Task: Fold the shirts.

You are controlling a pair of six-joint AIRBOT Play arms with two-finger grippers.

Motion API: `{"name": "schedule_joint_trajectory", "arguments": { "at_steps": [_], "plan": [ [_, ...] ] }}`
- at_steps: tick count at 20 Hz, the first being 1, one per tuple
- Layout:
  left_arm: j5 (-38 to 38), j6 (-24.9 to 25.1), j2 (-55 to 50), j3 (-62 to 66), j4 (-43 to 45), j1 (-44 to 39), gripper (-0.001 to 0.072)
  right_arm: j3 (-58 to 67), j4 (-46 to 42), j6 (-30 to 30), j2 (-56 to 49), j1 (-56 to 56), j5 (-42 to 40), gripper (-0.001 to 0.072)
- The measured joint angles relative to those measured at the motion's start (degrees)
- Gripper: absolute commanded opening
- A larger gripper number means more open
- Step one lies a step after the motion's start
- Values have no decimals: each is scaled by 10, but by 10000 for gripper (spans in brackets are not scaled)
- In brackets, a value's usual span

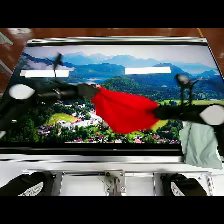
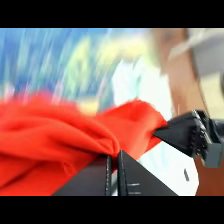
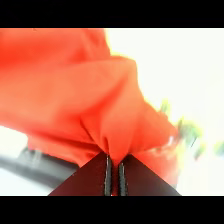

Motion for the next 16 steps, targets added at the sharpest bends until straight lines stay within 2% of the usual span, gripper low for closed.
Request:
{"name": "schedule_joint_trajectory", "arguments": {
  "at_steps": [5, 8, 11, 16],
  "plan": [
    [-7, 14, 81, 139, 0, 34, 35, 187, 27, 13, 28, 0, -39, 57],
    [-34, 14, 111, 187, 23, 39, 35, 254, 33, 15, 32, 0, -21, 57],
    [-96, -22, 126, 204, 87, 41, 36, 288, 35, 19, 33, 0, 28, 57],
    [-179, -80, 132, 162, 201, 41, 36, 294, 35, 41, -3, 0, 184, 58]
  ]
}}
